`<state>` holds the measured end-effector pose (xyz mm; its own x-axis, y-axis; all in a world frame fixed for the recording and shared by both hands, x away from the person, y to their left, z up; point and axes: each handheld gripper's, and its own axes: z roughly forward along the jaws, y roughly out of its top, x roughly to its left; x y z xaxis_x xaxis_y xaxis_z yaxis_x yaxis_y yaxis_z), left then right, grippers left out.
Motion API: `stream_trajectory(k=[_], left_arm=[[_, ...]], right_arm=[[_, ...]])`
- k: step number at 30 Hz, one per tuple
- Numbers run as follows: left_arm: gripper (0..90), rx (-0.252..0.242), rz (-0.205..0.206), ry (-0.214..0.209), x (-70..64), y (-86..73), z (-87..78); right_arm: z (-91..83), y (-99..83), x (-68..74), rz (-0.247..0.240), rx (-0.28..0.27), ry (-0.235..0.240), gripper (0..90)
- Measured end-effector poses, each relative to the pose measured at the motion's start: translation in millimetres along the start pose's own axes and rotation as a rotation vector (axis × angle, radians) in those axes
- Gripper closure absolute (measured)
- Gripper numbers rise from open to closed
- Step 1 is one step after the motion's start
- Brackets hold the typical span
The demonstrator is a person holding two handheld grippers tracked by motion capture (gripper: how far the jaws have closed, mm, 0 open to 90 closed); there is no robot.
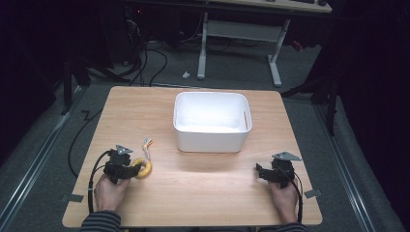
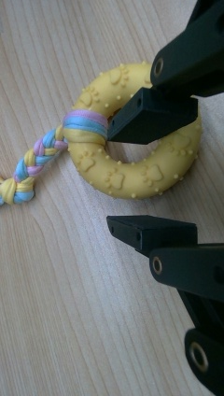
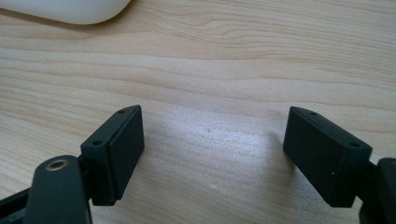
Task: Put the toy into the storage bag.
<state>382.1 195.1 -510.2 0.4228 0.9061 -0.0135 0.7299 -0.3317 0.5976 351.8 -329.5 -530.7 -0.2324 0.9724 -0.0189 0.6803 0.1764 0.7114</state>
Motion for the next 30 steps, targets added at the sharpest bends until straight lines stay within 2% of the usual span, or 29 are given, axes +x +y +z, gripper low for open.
stream_trajectory(k=[8, 11, 26, 30], left_arm=[[59.8, 0.009, -0.006, -0.014, 0.0, 0.6, 3.5], [62.2, 0.006, 0.0, 0.002, -2.3, 0.9, 4.2], [67.1, 0.004, 0.0, -0.004, -0.3, 0.7, 2.0], [67.4, 0.001, 0.012, -0.002, -1.0, 0.4, 0.7]], right_arm=[[0.0, -0.1, 0.5, -0.001, -0.001, 0.0, 20.6], [0.0, -0.1, 0.5, -0.001, -0.001, 0.001, 20.6], [-0.1, -0.2, 0.5, 0.0, -0.001, 0.0, 20.6], [-0.1, -0.2, 0.5, -0.001, -0.001, -0.001, 20.6]])
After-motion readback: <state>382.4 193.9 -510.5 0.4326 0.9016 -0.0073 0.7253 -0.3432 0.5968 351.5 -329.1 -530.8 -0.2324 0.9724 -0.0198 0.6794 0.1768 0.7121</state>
